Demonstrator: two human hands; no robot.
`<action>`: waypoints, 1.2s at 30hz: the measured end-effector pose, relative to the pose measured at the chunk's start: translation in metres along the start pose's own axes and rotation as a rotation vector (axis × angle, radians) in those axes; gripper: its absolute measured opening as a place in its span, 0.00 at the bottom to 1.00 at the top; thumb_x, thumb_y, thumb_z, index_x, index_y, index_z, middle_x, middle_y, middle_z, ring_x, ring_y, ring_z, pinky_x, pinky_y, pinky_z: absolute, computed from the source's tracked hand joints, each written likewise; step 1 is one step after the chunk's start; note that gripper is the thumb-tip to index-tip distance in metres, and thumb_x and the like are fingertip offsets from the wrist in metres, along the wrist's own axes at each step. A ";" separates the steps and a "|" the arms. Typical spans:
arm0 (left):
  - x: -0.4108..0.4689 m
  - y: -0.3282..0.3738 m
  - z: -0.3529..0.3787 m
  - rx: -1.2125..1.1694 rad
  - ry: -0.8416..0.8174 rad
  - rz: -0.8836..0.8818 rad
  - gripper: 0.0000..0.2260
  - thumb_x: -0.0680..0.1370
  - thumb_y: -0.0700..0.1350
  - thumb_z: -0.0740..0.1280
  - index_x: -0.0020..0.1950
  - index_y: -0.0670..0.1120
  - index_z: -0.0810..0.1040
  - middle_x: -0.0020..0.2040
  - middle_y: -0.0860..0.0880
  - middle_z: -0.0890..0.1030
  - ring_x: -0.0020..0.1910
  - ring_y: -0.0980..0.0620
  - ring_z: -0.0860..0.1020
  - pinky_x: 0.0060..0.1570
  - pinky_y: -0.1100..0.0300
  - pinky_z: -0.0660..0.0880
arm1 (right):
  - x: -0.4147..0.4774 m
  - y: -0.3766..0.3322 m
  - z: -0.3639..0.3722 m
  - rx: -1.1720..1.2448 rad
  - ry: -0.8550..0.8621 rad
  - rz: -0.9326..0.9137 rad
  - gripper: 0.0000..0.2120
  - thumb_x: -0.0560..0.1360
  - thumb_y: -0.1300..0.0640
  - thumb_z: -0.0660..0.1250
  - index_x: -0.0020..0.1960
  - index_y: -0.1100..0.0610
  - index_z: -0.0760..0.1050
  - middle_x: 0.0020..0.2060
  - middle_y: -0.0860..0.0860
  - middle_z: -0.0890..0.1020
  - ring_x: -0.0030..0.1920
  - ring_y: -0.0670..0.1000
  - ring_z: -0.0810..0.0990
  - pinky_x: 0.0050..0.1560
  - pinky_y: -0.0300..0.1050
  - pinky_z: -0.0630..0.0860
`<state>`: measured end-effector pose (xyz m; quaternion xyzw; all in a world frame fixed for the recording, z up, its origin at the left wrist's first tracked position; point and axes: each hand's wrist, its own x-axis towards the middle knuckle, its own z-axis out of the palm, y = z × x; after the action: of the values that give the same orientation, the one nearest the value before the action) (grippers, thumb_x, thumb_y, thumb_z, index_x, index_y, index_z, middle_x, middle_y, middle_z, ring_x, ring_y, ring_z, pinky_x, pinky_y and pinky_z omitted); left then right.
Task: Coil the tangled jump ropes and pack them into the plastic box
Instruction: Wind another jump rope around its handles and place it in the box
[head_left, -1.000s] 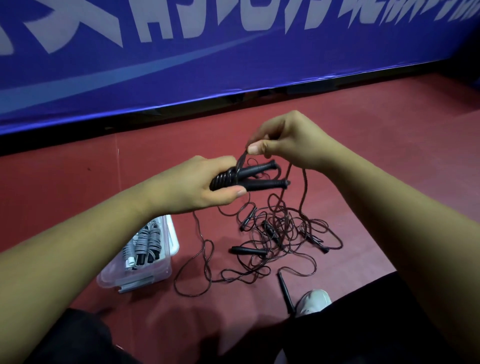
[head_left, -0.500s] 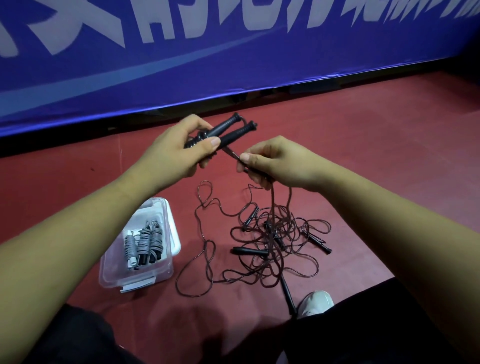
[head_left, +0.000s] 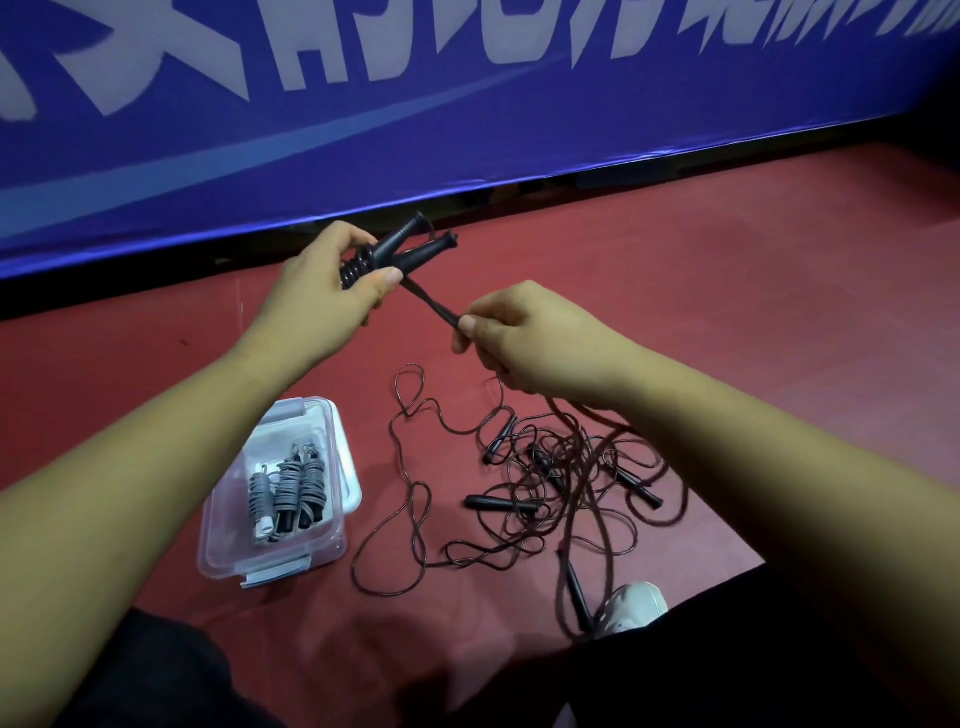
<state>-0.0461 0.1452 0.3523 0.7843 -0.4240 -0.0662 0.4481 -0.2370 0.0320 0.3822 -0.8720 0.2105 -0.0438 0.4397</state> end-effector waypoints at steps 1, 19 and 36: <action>0.001 -0.002 -0.002 0.056 0.007 -0.001 0.10 0.77 0.48 0.71 0.56 0.50 0.74 0.42 0.48 0.82 0.33 0.50 0.80 0.43 0.57 0.75 | -0.001 -0.001 0.000 -0.054 -0.004 -0.013 0.14 0.84 0.57 0.57 0.48 0.60 0.80 0.32 0.54 0.73 0.27 0.50 0.70 0.29 0.40 0.66; -0.018 0.010 0.013 0.475 -0.457 0.155 0.16 0.75 0.59 0.70 0.58 0.54 0.74 0.44 0.50 0.80 0.43 0.48 0.78 0.42 0.55 0.73 | -0.002 -0.021 -0.019 -0.556 0.229 -0.280 0.08 0.72 0.61 0.66 0.45 0.56 0.85 0.34 0.53 0.83 0.33 0.52 0.75 0.33 0.47 0.72; -0.018 0.006 0.003 0.486 -0.752 0.403 0.10 0.72 0.52 0.74 0.41 0.59 0.72 0.31 0.60 0.76 0.33 0.62 0.75 0.30 0.67 0.65 | 0.012 -0.004 -0.032 -0.383 0.060 -0.192 0.07 0.68 0.52 0.80 0.42 0.52 0.83 0.32 0.46 0.81 0.29 0.40 0.75 0.29 0.31 0.66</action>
<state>-0.0629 0.1554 0.3505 0.6902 -0.7029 -0.1561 0.0717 -0.2328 0.0050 0.4034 -0.9541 0.1438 -0.0705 0.2532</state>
